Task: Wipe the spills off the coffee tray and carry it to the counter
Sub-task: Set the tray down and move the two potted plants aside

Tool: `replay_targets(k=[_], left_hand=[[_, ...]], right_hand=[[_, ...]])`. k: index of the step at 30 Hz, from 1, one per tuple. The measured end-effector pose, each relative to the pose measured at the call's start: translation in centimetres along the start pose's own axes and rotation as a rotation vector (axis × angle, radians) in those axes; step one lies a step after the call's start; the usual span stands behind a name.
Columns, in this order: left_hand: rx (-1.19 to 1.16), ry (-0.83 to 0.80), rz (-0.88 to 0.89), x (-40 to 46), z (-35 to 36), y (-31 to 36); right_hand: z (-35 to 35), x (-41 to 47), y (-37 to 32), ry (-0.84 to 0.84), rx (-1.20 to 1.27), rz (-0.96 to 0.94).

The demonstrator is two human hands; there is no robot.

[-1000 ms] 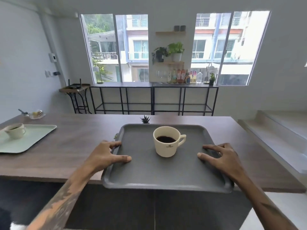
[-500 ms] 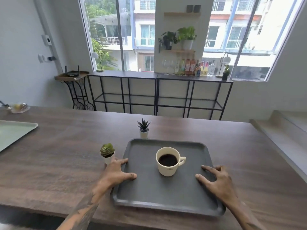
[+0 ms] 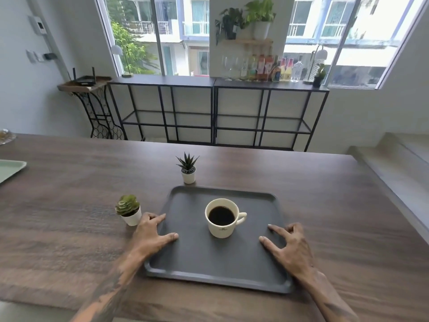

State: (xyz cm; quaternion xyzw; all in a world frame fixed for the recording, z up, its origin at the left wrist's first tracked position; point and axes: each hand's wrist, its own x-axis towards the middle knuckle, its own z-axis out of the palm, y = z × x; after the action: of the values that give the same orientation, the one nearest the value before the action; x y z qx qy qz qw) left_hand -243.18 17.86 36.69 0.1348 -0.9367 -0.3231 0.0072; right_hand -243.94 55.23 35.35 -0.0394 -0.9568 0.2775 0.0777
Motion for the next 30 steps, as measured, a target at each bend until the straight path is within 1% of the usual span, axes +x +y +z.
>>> replay_targets(k=[2, 4, 6, 8, 9, 12, 14, 16, 20, 30], left_hand=[[0.065, 0.011, 0.008, 0.1, 0.2, -0.1], [0.240, 0.075, 0.045, -0.2, 0.4, 0.3], [0.375, 0.171, 0.153, -0.6, 0.9, 1.0], [0.413, 0.204, 0.285, -0.5, 1.7, 1.8], [0.434, 0.195, 0.344, -0.2, 2.2, 2.1], [0.464, 0.080, 0.446, 0.5, 3.8, 2.8], [0.455, -0.003, 0.443, 0.7, 4.8, 2.7], [0.424, -0.040, 0.403, 0.7, 5.6, 2.4], [0.423, -0.012, 0.357, 0.7, 6.5, 1.9], [0.427, -0.009, 0.377, 1.0, 6.5, 1.7]], right_hand=[[0.1, -0.1, -0.2, -0.014, -0.092, 0.017], [0.4, -0.1, -0.8, -0.002, -0.251, 0.029], [0.8, -0.1, -1.6, 0.050, -0.347, -0.001], [1.4, 0.0, -2.8, 0.097, -0.359, -0.091], [1.9, 0.0, -3.4, 0.075, -0.345, -0.127], [3.7, -0.1, -4.4, -0.110, -0.270, -0.160], [4.6, 0.4, -4.1, -0.126, -0.242, -0.160], [4.8, 1.0, -3.8, -0.119, -0.226, -0.164], [4.8, 1.8, -3.5, -0.125, -0.251, -0.184], [5.3, 1.8, -3.4, -0.098, -0.256, -0.182]])
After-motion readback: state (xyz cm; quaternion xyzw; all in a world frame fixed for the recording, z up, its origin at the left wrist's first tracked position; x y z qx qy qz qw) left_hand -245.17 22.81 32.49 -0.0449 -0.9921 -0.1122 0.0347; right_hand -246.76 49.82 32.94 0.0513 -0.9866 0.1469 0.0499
